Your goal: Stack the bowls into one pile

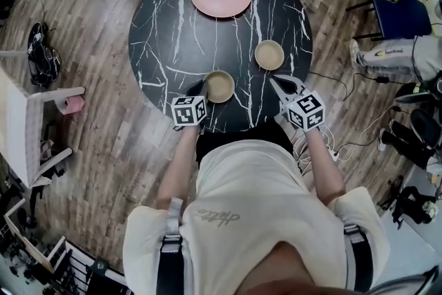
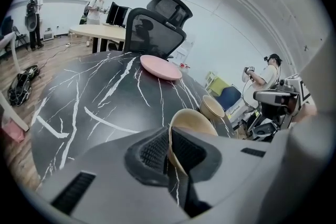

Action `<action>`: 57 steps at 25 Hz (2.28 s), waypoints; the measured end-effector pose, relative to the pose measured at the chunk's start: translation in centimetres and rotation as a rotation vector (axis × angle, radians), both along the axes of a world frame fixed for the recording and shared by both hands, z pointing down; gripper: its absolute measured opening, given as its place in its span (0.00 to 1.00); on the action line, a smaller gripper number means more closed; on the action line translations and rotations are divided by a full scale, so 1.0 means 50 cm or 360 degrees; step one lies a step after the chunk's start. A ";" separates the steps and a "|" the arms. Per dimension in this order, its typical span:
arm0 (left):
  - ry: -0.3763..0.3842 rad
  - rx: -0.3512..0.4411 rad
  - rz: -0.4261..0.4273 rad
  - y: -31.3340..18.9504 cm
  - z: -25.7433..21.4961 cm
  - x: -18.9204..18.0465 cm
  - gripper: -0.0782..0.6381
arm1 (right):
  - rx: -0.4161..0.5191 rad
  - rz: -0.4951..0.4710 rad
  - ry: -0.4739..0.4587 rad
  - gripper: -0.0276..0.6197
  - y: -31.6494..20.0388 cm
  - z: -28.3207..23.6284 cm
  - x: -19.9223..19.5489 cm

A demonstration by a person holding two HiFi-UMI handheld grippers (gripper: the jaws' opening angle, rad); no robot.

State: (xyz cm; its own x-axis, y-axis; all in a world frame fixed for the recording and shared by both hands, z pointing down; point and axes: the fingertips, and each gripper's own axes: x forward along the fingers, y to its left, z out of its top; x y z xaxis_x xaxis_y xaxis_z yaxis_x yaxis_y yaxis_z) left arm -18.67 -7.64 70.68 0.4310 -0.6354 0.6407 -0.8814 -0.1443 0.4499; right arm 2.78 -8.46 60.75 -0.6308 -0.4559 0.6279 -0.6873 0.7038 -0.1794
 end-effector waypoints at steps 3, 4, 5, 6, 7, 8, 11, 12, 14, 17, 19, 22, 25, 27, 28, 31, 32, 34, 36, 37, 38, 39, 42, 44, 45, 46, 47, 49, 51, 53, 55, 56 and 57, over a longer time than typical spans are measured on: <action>-0.0008 -0.0002 -0.0043 0.001 -0.014 0.012 0.16 | 0.0010 -0.0021 -0.0023 0.05 -0.008 -0.002 0.016; -0.0011 -0.0001 -0.0062 0.000 -0.020 0.016 0.16 | 0.0015 -0.0031 -0.0031 0.06 -0.012 -0.004 0.021; -0.0014 0.0004 -0.0082 -0.002 -0.027 0.021 0.16 | 0.0021 -0.0043 -0.0039 0.05 -0.018 -0.007 0.026; -0.0019 0.0011 -0.0101 -0.004 -0.035 0.026 0.16 | 0.0028 -0.0054 -0.0047 0.05 -0.024 -0.010 0.032; -0.0025 0.0019 -0.0116 -0.007 -0.043 0.031 0.16 | 0.0036 -0.0062 -0.0056 0.05 -0.030 -0.013 0.039; -0.0032 0.0026 -0.0128 -0.010 -0.050 0.037 0.16 | 0.0042 -0.0067 -0.0067 0.05 -0.036 -0.015 0.046; -0.0059 0.0046 -0.0133 -0.025 -0.072 0.059 0.16 | 0.0054 -0.0060 -0.0110 0.05 -0.055 -0.018 0.067; -0.0064 0.0052 -0.0129 -0.032 -0.080 0.068 0.16 | 0.0056 -0.0057 -0.0119 0.05 -0.061 -0.017 0.075; -0.0050 0.0058 -0.0123 -0.046 -0.093 0.091 0.16 | 0.0058 -0.0056 -0.0131 0.05 -0.072 -0.016 0.092; -0.0030 0.0064 -0.0118 -0.065 -0.107 0.127 0.16 | 0.0045 -0.0043 -0.0169 0.06 -0.089 -0.014 0.120; -0.0033 0.0074 -0.0115 -0.076 -0.115 0.150 0.16 | 0.0036 -0.0022 -0.0208 0.05 -0.106 -0.014 0.139; -0.0041 0.0079 -0.0107 -0.093 -0.123 0.179 0.16 | 0.0046 -0.0016 -0.0231 0.06 -0.131 -0.013 0.160; -0.0049 0.0080 -0.0108 -0.106 -0.127 0.202 0.16 | 0.0034 -0.0039 -0.0244 0.05 -0.142 -0.004 0.175; -0.0048 0.0081 -0.0119 -0.115 -0.127 0.217 0.16 | 0.0019 -0.0058 -0.0245 0.05 -0.148 0.007 0.189; -0.0048 0.0082 -0.0125 -0.121 -0.127 0.225 0.16 | 0.0014 -0.0069 -0.0244 0.05 -0.152 0.013 0.196; -0.0046 0.0079 -0.0144 -0.140 -0.123 0.244 0.16 | 0.0001 -0.0092 -0.0247 0.06 -0.164 0.026 0.216; -0.0043 0.0075 -0.0151 -0.147 -0.121 0.249 0.16 | -0.0007 -0.0098 -0.0250 0.05 -0.167 0.031 0.222; -0.0048 0.0066 -0.0157 -0.159 -0.117 0.261 0.16 | -0.0027 -0.0115 -0.0253 0.05 -0.171 0.044 0.234; -0.0056 0.0063 -0.0151 -0.172 -0.114 0.276 0.16 | -0.0047 -0.0133 -0.0248 0.05 -0.177 0.057 0.245; -0.0058 0.0063 -0.0145 -0.178 -0.113 0.283 0.16 | -0.0055 -0.0135 -0.0247 0.05 -0.182 0.062 0.249; -0.0061 0.0064 -0.0136 -0.185 -0.113 0.290 0.16 | -0.0061 -0.0133 -0.0250 0.05 -0.186 0.065 0.253; -0.0067 0.0065 -0.0126 -0.190 -0.113 0.297 0.16 | -0.0065 -0.0130 -0.0256 0.05 -0.190 0.067 0.255; -0.0088 0.0055 -0.0099 -0.201 -0.107 0.312 0.16 | -0.0079 -0.0121 -0.0274 0.05 -0.196 0.075 0.259; -0.0093 0.0038 -0.0092 -0.208 -0.098 0.322 0.16 | -0.0094 -0.0121 -0.0277 0.05 -0.198 0.082 0.264; -0.0095 0.0027 -0.0092 -0.212 -0.091 0.327 0.16 | -0.0099 -0.0127 -0.0275 0.05 -0.200 0.086 0.267; -0.0097 0.0016 -0.0094 -0.215 -0.083 0.330 0.16 | -0.0104 -0.0135 -0.0269 0.05 -0.201 0.090 0.269; -0.0101 0.0004 -0.0098 -0.217 -0.075 0.332 0.16 | -0.0109 -0.0145 -0.0261 0.05 -0.202 0.094 0.270; -0.0110 -0.0015 -0.0105 -0.221 -0.066 0.334 0.16 | -0.0123 -0.0157 -0.0245 0.05 -0.203 0.103 0.274; -0.0122 -0.0031 -0.0100 -0.224 -0.060 0.339 0.16 | -0.0145 -0.0158 -0.0241 0.05 -0.204 0.111 0.281; -0.0136 -0.0047 -0.0082 -0.224 -0.053 0.347 0.16 | -0.0169 -0.0154 -0.0243 0.05 -0.202 0.118 0.288; -0.0142 -0.0061 -0.0065 -0.225 -0.046 0.357 0.16 | -0.0184 -0.0154 -0.0242 0.05 -0.203 0.124 0.293; -0.0142 -0.0066 -0.0059 -0.226 -0.042 0.361 0.16 | -0.0188 -0.0159 -0.0240 0.06 -0.204 0.127 0.294; -0.0143 -0.0071 -0.0055 -0.227 -0.038 0.365 0.16 | -0.0192 -0.0167 -0.0237 0.05 -0.204 0.129 0.294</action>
State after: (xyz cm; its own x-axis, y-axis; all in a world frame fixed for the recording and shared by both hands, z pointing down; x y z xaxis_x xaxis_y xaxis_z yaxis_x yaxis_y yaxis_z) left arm -0.40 -18.98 68.80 0.3492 -0.6187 0.7038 -0.9224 -0.0948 0.3744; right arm 17.47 -18.67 67.22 -0.7606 -0.3101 0.5704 -0.5711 0.7375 -0.3605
